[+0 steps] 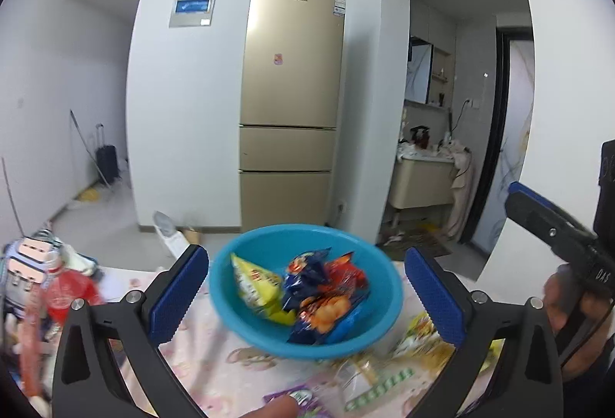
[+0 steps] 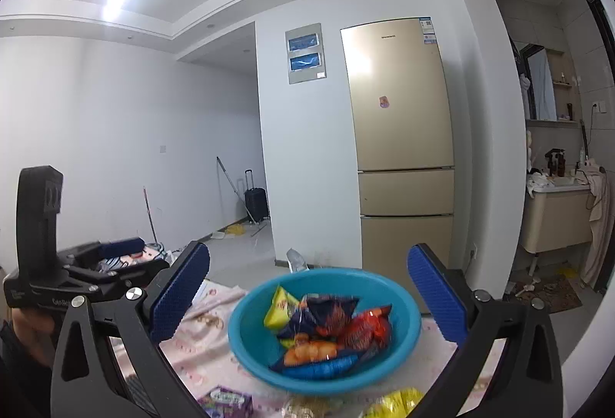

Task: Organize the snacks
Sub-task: 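Move the left tool down to the purple yogurt carton and grasp it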

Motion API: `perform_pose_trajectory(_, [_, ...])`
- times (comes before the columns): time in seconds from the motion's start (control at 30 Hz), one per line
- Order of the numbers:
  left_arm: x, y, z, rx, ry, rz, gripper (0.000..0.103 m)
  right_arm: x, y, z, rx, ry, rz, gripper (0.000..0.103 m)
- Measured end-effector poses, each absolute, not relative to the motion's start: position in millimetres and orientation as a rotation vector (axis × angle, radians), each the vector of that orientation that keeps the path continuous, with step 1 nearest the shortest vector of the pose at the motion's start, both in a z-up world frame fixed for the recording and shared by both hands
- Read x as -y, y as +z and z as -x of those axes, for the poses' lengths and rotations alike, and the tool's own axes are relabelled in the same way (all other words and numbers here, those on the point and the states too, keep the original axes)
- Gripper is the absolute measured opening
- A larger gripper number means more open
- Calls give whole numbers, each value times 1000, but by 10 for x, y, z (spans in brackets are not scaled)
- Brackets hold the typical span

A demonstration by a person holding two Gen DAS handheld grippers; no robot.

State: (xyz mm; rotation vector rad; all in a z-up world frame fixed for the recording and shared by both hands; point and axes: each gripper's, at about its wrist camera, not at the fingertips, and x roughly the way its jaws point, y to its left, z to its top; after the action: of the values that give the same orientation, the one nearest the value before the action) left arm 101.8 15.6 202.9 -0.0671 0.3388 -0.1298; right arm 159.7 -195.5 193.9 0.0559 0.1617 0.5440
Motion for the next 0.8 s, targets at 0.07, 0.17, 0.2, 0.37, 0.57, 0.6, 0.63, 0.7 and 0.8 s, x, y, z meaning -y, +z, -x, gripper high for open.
perform_pose_trajectory(0.07, [-164, 1959, -882, -342, -135, 77, 103, 2025, 1862, -1478, -166, 537, -55, 103])
perform_pose_trajectory(0.17, [-153, 1799, -766, -355, -145, 87, 103, 2136, 1689, -1322, -182, 519, -53, 103])
perform_pose_trajectory(0.2, [-146, 1740, -745, -361, -144, 85, 103, 2171, 1615, -1283, -187, 510, -49, 103])
perform_pose_trajectory(0.37, [-110, 1395, -735, -424, -158, 96, 103, 2291, 1258, -1283, -264, 500, -73, 103])
perform_pose_trajectory(0.57, [-147, 1111, -781, -484, -153, 140, 103, 2276, 1005, -1349, -320, 505, -92, 103])
perform_pose_trajectory(0.6, [-159, 1062, -798, -495, -153, 147, 103, 2270, 965, -1337, -322, 517, -99, 103])
perform_pose_trajectory(0.63, [-174, 985, -834, -515, -147, 159, 103, 2261, 928, -1335, -324, 528, -106, 103])
perform_pose_trajectory(0.7, [-199, 838, -886, -553, -134, 176, 103, 2237, 853, -1334, -324, 549, -121, 103])
perform_pose_trajectory(0.8, [-159, 605, -947, -623, -101, 173, 103, 2223, 685, -1349, -324, 573, -145, 103])
